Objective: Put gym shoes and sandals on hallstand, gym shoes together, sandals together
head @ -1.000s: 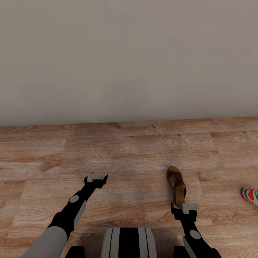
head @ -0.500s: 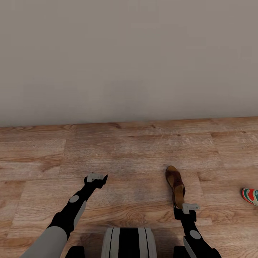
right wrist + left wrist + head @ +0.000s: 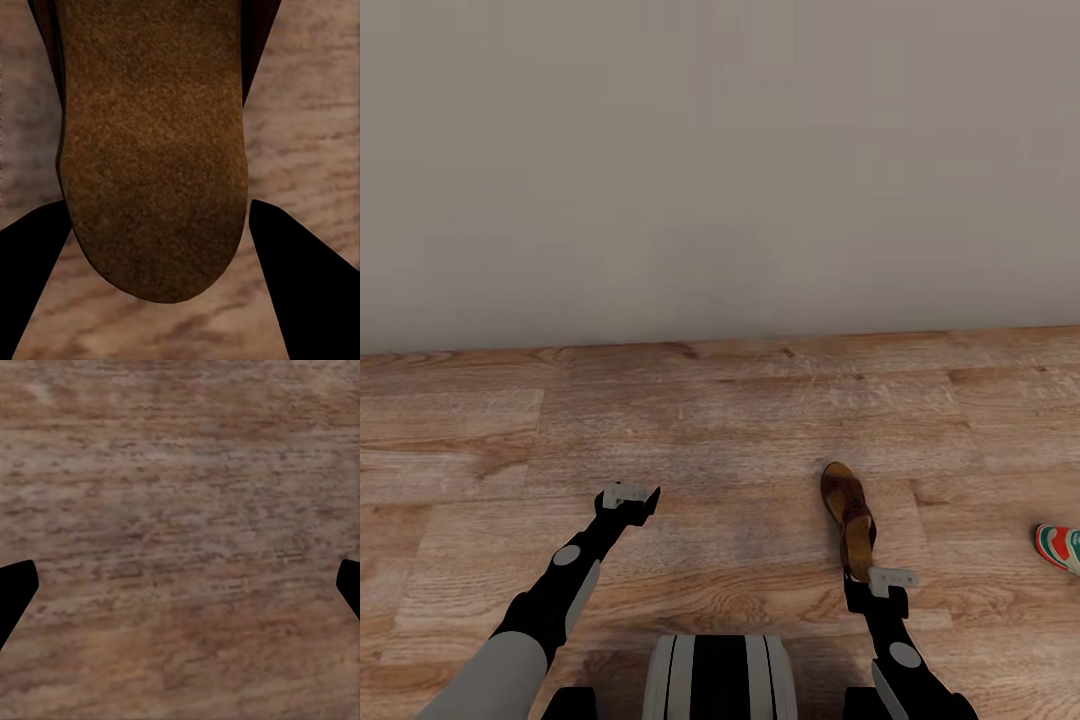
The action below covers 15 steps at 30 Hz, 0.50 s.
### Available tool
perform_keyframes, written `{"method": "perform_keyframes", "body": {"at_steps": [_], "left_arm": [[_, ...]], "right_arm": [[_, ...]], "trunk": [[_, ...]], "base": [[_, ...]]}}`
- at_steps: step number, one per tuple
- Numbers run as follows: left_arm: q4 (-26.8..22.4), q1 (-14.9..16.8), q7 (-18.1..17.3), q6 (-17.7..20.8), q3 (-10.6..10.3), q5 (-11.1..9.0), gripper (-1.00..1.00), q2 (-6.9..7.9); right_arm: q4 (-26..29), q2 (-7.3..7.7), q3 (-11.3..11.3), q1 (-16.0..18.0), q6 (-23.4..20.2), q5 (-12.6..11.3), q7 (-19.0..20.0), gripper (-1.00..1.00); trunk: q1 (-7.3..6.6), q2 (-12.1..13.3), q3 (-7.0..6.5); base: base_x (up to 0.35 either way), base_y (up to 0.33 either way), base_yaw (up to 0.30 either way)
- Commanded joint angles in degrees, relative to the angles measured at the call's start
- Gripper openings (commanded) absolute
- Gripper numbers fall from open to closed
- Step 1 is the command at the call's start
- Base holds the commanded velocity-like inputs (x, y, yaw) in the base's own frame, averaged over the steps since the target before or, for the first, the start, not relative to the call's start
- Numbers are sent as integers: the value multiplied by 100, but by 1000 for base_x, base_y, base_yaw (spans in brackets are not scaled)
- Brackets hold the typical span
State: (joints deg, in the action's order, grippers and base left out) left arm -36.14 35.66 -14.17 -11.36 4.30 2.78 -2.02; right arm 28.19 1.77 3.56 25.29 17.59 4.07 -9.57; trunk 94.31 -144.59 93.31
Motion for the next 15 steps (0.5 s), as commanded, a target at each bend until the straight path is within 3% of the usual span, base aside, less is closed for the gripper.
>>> {"method": "perform_keyframes", "body": {"at_steps": [1, 6, 15], "left_arm": [[3, 3, -51, -15, 45, 29, 100, -9], [2, 3, -51, -15, 45, 23, 100, -2], [10, 2, -51, -21, 45, 19, 100, 0]], "right_arm": [[-6, -2, 4, 2, 12, 48, -19, -100], [-11, 1, 4, 2, 17, 49, -13, -100], [-8, 8, 4, -1, 32, 50, -10, -100]], "trunk": [[-1, -1, 3], [-1, -1, 3], [-24, 11, -197]], "base": [[0, 0, 0], [0, 0, 0], [0, 0, 0]]}}
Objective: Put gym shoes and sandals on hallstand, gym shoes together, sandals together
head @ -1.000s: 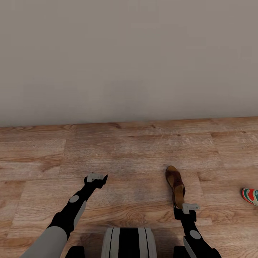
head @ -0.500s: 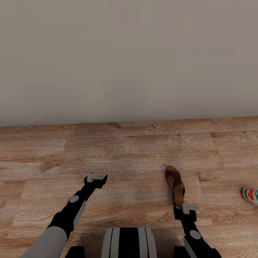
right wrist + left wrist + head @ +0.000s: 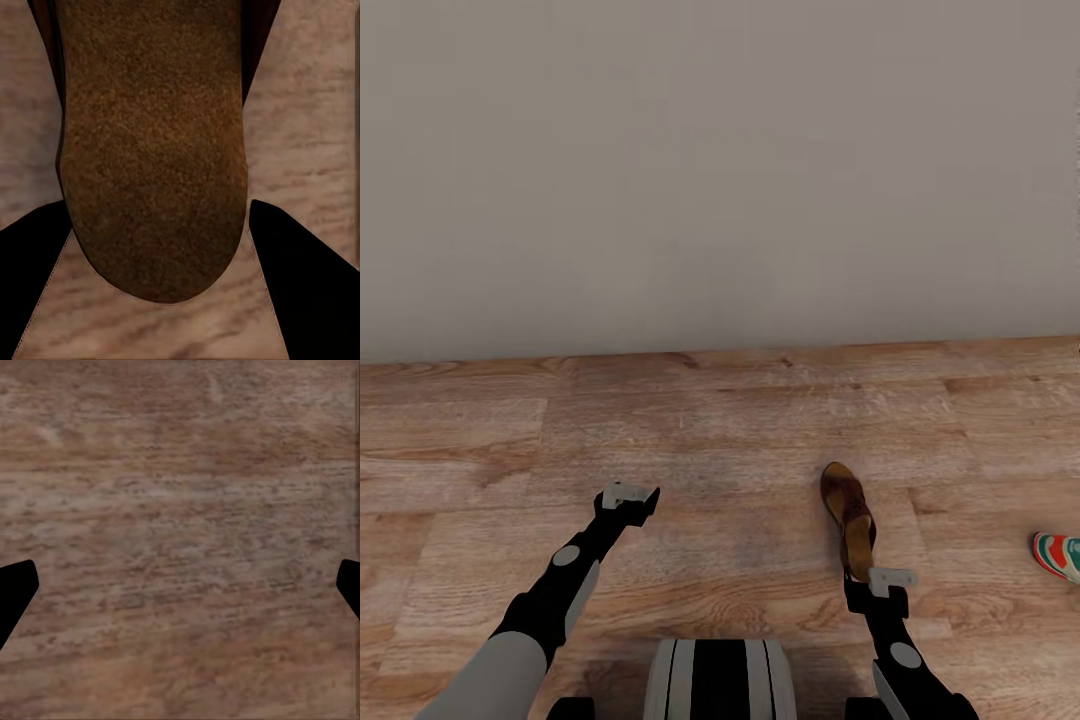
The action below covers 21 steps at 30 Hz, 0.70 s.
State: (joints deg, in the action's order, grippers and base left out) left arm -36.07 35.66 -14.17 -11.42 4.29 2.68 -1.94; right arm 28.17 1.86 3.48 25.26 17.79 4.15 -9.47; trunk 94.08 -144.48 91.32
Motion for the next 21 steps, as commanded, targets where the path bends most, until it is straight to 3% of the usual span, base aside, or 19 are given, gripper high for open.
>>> {"method": "perform_keyframes", "body": {"at_steps": [1, 13, 15, 21], "left_arm": [[3, 3, -51, -15, 45, 26, 100, -8], [-68, -369, -46, -18, 86, 0, 100, 3], [-11, -440, -27, -18, 101, 27, 100, 10], [120, -1061, 23, -73, 218, 5, 100, 235]], "right_arm": [[-6, -2, 12, 2, 13, 42, -20, -100], [14, -14, 4, -4, 20, 43, -27, -100], [2, -18, 3, -4, 189, 46, -28, -100], [-91, 15, 10, -9, 603, 55, -29, -100]], "trunk": [[-3, 1, -20], [-34, 17, -286], [-39, 19, -330], [-55, 27, -469]], "base": [[0, 0, 0], [0, 0, 0], [0, 0, 0], [0, 0, -16]]}}
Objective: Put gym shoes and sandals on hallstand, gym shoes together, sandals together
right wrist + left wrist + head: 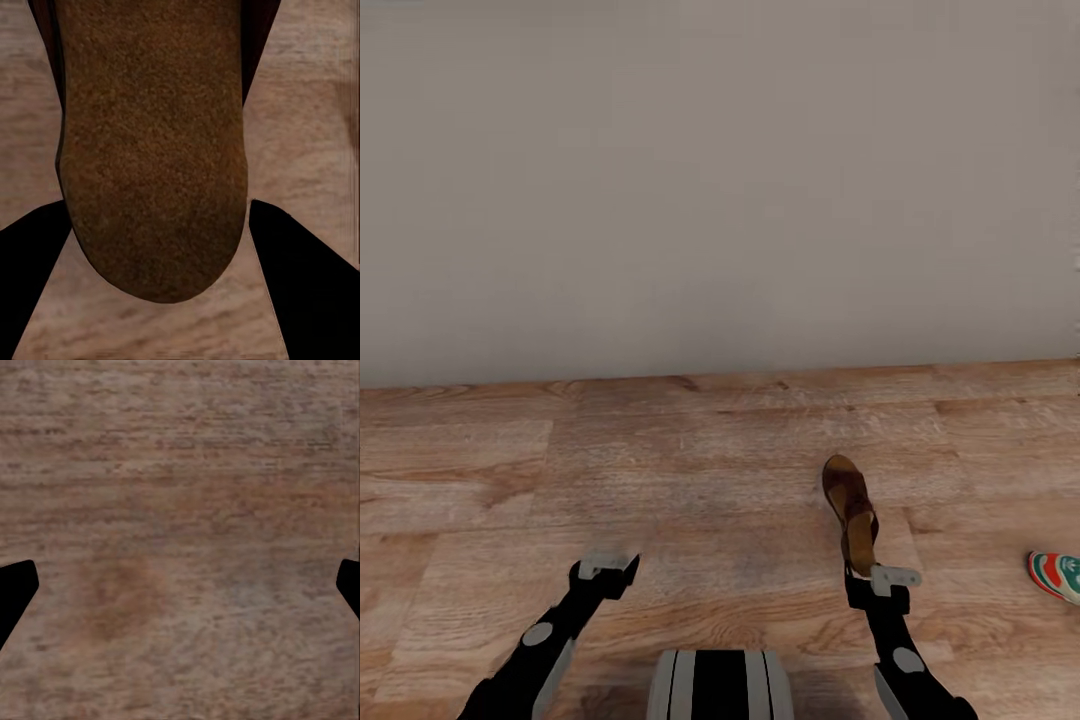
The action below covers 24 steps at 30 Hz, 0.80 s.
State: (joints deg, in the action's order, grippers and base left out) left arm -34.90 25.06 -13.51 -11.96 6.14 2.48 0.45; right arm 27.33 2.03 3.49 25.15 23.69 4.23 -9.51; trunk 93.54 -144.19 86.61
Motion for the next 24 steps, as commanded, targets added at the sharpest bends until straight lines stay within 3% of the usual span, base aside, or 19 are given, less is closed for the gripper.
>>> {"method": "perform_keyframes", "body": {"at_steps": [1, 5, 14, 20, 24], "left_arm": [[8, -54, -41, -47, 49, 25, 100, 13], [23, -341, -21, -250, 114, 24, 100, 65], [27, -925, 81, -541, 365, 23, 100, 94], [65, -1115, 92, -724, 563, 20, 100, 95], [307, -1276, 94, -1064, 683, 22, 100, 99]], "right_arm": [[-40, 4, 12, -3, 23, 47, -25, -100], [-221, 56, 33, -48, 101, 44, -23, -100], [-465, 335, 52, -283, 319, 47, -18, -100], [-744, 368, 55, -448, 723, 46, -23, -100], [-1176, 373, 52, -494, 1131, 44, -23, -100]], "trunk": [[-3, 0, -25], [-14, 6, -138], [-37, 18, -402], [-52, 26, -581], [-63, 31, -699]], "base": [[0, 0, -90], [0, 0, -133], [0, 0, -176], [0, 0, -187], [0, 0, -194]]}}
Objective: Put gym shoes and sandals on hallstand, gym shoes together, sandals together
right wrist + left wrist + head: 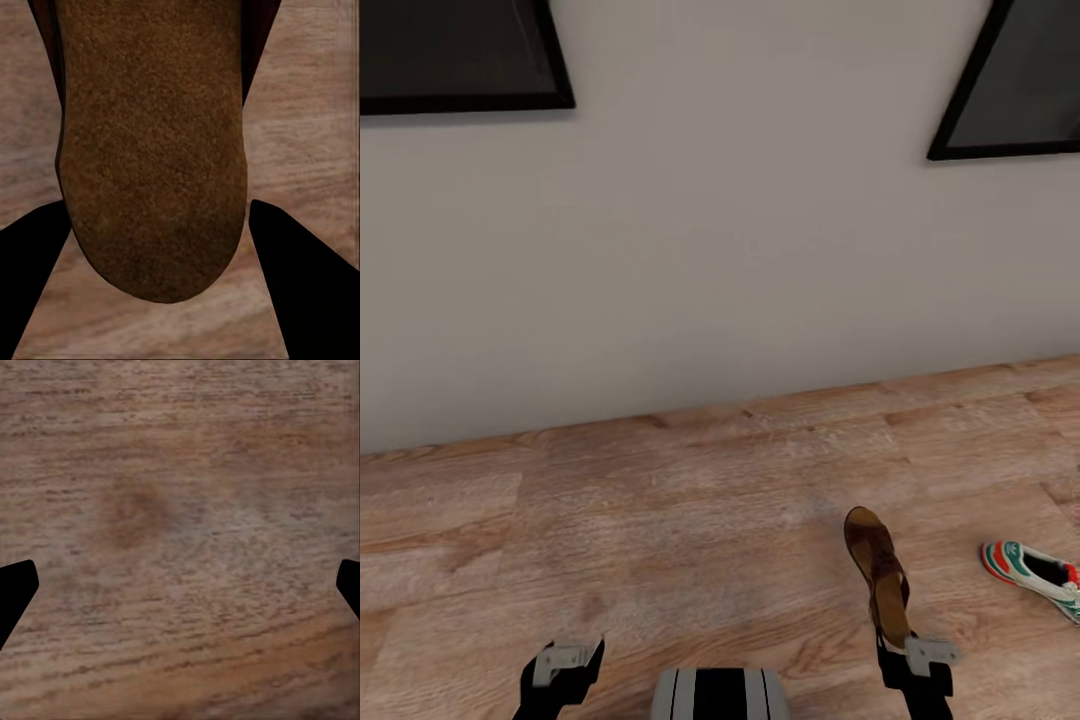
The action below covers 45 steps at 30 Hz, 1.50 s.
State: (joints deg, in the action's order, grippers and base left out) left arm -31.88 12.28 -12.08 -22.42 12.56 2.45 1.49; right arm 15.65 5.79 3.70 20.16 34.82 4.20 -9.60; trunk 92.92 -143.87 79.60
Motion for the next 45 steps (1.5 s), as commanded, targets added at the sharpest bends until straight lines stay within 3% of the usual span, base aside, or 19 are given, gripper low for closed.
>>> {"method": "perform_keyframes", "body": {"at_steps": [1, 6, 14, 45], "left_arm": [[49, -17, -50, -84, 63, 26, 100, -2], [263, -142, -56, -424, 274, 27, 100, 19], [350, -204, -58, -531, 394, 29, 100, 11], [455, -209, -52, -544, 414, 11, 100, -8]], "right_arm": [[-75, -4, 30, 1, 68, 46, -14, -100], [-429, -13, 27, -10, 242, 37, -11, -100], [-586, -45, 26, -12, 284, 28, -7, -100], [-607, -78, 18, -12, 279, 54, -16, -100]], "trunk": [[-3, 0, -28], [-16, 7, -176], [-37, 18, -413], [-117, 59, -1319]], "base": [[0, 0, -198], [0, 0, -200], [0, 0, -201], [0, 0, -218]]}}
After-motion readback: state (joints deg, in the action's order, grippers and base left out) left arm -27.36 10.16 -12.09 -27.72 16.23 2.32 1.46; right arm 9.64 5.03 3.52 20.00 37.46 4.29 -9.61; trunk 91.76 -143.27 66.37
